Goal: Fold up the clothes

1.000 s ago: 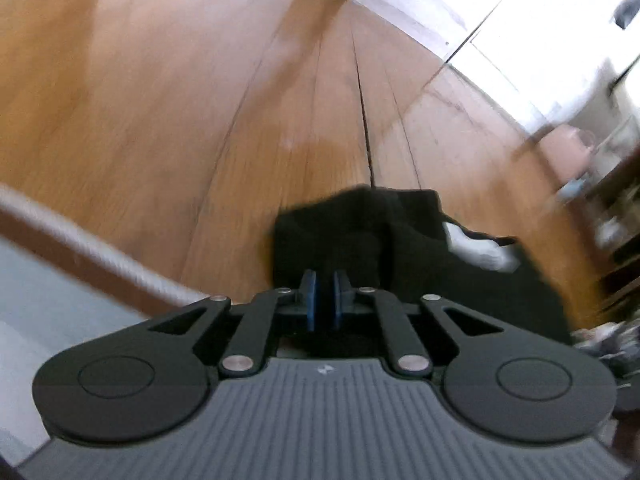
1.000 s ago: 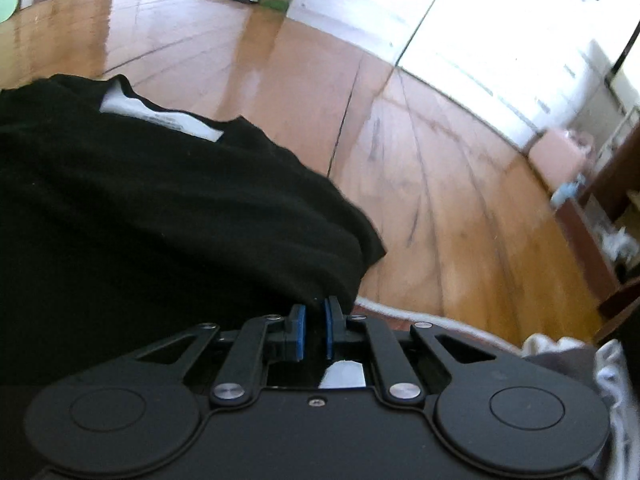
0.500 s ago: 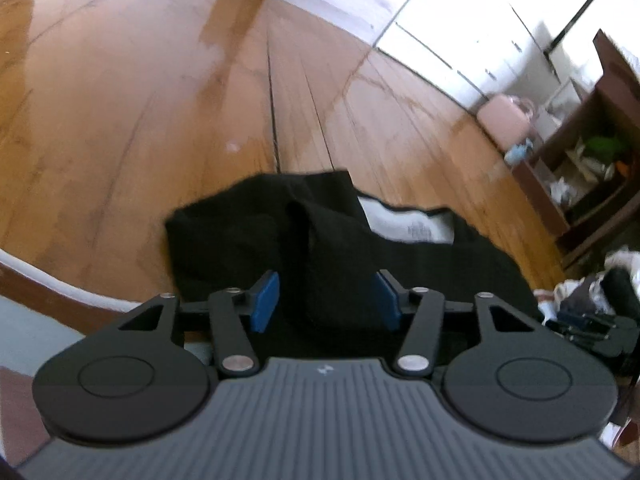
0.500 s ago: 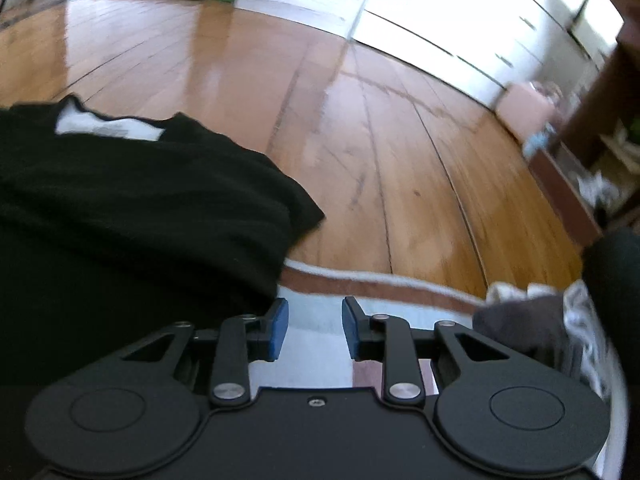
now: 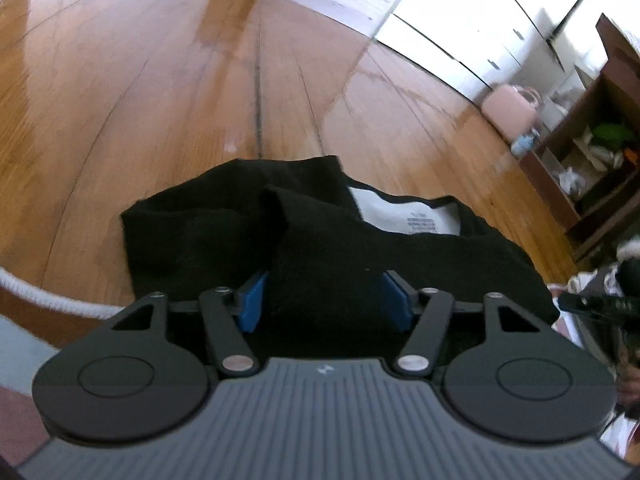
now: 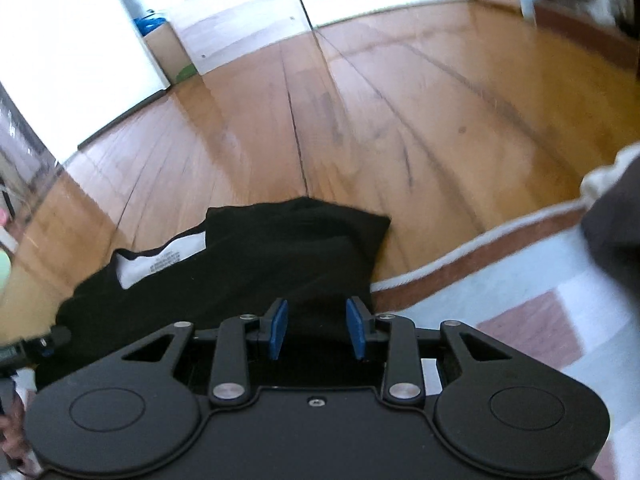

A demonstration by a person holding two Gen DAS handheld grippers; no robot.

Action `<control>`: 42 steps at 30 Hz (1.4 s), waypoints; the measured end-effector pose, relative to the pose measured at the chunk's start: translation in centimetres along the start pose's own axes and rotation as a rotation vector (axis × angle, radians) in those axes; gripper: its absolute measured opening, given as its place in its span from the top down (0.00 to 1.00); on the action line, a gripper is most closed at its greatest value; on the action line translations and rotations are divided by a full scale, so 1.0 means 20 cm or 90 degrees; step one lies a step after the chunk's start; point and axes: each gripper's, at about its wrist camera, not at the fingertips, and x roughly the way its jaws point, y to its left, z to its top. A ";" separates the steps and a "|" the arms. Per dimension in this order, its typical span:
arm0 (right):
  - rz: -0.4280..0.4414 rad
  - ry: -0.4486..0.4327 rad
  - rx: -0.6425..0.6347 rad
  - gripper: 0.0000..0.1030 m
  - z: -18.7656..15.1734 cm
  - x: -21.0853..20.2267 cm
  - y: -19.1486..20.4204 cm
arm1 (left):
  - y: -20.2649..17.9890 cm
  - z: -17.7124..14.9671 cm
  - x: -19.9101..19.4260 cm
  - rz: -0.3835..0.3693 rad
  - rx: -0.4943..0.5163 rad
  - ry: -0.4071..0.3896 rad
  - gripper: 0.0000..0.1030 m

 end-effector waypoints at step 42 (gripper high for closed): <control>0.033 0.047 0.122 0.41 -1.24 -1.06 -0.32 | -0.46 -0.88 -0.80 0.132 -0.024 0.267 0.22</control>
